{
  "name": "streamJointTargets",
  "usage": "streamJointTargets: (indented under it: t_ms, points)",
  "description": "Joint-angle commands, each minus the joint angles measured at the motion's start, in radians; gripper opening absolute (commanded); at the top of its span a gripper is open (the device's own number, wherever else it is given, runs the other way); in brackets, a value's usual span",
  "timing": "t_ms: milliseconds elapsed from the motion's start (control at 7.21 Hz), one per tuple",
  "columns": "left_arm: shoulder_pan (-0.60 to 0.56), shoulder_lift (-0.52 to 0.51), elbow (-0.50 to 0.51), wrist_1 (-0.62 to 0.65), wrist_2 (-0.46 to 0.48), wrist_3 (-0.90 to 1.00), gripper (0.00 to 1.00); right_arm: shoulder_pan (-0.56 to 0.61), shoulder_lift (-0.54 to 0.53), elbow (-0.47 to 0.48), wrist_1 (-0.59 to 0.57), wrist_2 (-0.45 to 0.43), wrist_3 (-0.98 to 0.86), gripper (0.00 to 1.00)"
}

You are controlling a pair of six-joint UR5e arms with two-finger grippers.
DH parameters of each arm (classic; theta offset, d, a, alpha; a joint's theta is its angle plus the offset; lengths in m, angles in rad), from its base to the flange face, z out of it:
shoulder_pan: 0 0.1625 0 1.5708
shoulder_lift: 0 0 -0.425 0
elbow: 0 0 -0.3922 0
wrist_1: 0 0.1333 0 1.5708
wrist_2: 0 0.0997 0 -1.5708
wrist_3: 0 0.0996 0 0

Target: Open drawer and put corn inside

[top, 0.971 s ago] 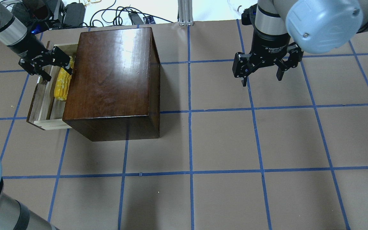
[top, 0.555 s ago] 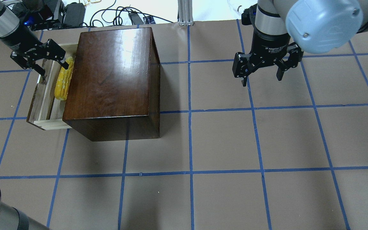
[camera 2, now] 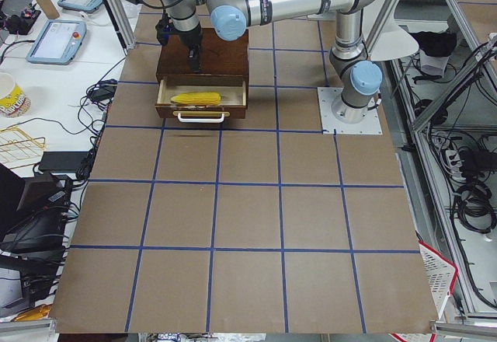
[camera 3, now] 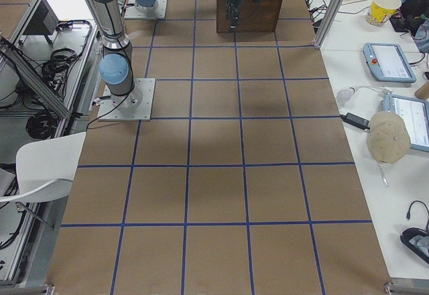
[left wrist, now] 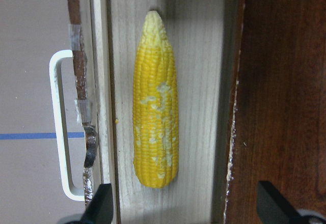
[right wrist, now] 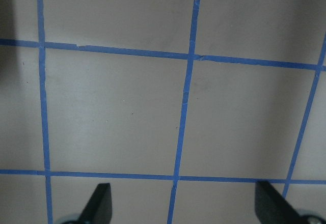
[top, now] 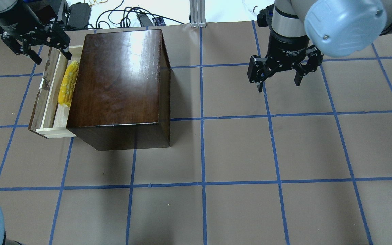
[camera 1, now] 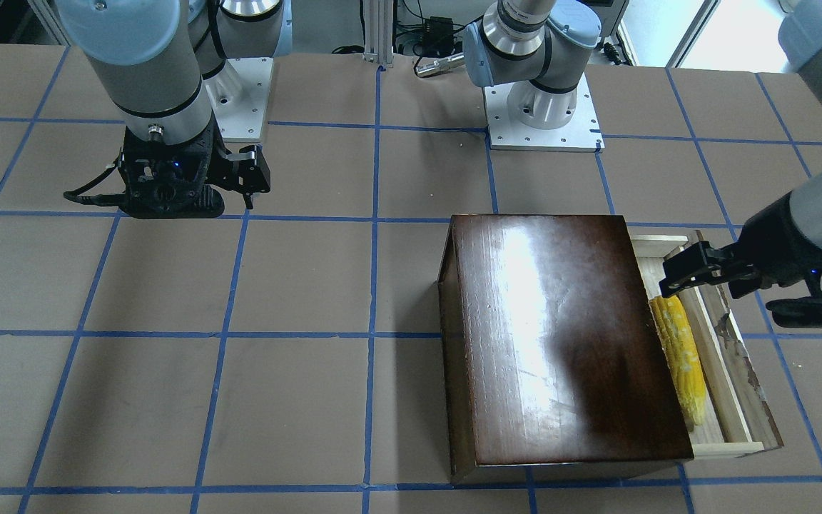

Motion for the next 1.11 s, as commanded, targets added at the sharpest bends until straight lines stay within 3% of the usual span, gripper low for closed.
streamJointTargets:
  t_ms: [0,971]
  points:
    - [-0.11,0.023,-0.009,0.007,0.014,-0.044,1.0,0.0,0.0,0.0,0.0,0.0,0.0,1.0]
    - [-0.227,0.17,-0.194,0.019,0.022,-0.188,1.0,0.0,0.0,0.0,0.0,0.0,0.0,1.0]
